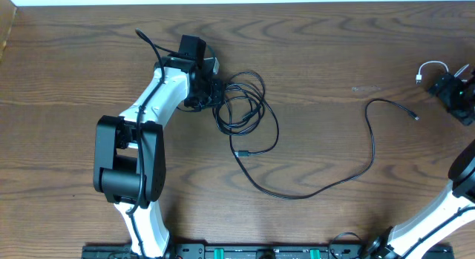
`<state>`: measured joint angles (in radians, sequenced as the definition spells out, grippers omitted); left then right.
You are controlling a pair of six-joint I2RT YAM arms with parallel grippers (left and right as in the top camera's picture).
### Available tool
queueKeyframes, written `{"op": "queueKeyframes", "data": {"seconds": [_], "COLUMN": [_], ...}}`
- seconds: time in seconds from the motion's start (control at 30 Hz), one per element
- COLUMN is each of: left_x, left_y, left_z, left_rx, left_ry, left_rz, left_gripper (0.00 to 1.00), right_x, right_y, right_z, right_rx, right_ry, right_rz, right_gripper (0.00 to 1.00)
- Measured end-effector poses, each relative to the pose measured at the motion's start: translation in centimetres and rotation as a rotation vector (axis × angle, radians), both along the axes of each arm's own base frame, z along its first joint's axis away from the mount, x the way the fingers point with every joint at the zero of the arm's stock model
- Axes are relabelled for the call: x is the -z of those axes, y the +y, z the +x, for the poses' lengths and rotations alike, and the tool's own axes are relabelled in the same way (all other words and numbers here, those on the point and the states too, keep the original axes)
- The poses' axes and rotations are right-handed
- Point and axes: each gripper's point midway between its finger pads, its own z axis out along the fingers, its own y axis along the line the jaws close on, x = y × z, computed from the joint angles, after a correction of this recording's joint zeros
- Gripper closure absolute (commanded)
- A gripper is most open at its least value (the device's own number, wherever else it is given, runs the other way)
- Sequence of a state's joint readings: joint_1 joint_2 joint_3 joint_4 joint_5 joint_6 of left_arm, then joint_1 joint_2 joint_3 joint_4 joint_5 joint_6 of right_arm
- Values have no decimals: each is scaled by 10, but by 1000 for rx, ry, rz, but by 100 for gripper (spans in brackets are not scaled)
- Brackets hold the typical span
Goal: Untangle cables
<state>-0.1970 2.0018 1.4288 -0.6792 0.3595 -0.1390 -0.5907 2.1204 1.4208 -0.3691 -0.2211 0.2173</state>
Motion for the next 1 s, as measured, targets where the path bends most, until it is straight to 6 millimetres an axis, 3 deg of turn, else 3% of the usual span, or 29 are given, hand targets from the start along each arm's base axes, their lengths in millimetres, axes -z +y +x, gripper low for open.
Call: {"op": "queueKeyframes", "data": {"seconds": [0.17,0.4,0.73,0.87,1.0], "left_x": [0,0,2,3,3], "left_y": [0,0,0,1,1], "left_z": [0,0,-2,-3,-3], "left_rx": [0,0,0,0,0], "left_ry": [0,0,4,7,7], "left_rz": [0,0,1,1,1], "left_gripper": [77,78,78,78,78], "right_x": [-1,-2,-9,-32,-70], "right_y": [17,60,88,88,70], "right_z": [15,38,46,46,42], "right_rx": [-88,-223,-311,-321,-278], "right_ry": [-37,-63,-103,-140,-175], "right_rz": [-2,-7,43,32,-48], "right_gripper": [1,1,1,1,1]}}
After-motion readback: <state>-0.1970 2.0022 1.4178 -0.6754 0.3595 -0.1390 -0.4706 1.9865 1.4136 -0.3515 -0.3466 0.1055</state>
